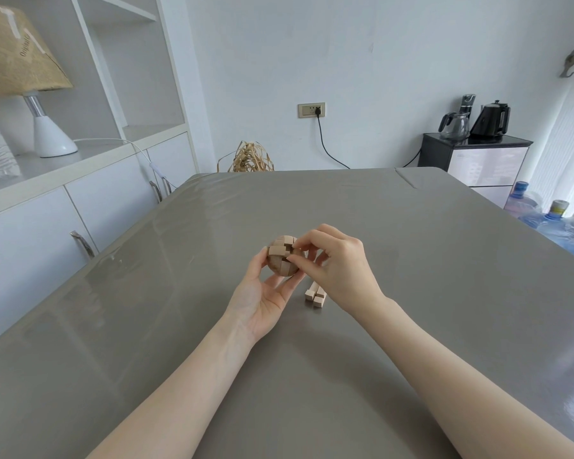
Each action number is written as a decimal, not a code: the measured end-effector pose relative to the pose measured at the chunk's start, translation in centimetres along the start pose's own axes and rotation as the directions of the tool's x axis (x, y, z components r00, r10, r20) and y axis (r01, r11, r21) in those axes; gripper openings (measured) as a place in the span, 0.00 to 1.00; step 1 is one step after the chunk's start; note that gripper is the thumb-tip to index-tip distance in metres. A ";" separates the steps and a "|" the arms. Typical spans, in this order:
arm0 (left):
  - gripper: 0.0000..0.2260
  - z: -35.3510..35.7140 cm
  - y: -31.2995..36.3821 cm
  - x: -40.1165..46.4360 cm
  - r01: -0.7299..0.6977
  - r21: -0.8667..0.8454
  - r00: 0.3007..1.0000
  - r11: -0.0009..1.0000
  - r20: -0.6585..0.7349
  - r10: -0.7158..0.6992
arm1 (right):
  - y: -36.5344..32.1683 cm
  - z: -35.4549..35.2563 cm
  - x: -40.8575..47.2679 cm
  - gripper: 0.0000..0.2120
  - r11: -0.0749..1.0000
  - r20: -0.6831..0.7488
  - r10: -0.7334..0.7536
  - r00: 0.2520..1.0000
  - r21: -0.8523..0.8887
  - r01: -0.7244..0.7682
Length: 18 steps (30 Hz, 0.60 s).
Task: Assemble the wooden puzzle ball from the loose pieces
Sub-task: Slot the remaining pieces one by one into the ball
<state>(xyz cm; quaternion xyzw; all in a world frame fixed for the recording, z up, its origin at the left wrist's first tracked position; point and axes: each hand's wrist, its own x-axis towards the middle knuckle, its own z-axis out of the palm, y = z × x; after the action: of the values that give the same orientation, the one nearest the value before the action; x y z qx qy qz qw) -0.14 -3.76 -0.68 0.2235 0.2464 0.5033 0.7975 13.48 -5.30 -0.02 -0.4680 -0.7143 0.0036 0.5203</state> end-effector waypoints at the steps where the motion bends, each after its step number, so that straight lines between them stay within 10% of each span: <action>1: 0.10 0.0 0.0 0.0 0.000 -0.004 1.000 1.000 0.002 0.000 | 0.0 0.0 0.0 0.05 1.000 0.001 -0.002 1.000 0.002 0.002; 18: 0.07 -0.3 0.2 0.1 0.009 -0.024 1.000 1.000 0.017 -0.008 | 0.2 -0.1 -0.3 0.05 0.998 0.014 0.001 1.000 0.065 -0.002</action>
<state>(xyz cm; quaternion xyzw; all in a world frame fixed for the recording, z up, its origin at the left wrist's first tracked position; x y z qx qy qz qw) -0.40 -3.59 -0.80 0.2169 0.2344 0.5009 0.8045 13.66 -5.40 -0.28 -0.4516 -0.7169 0.0304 0.5302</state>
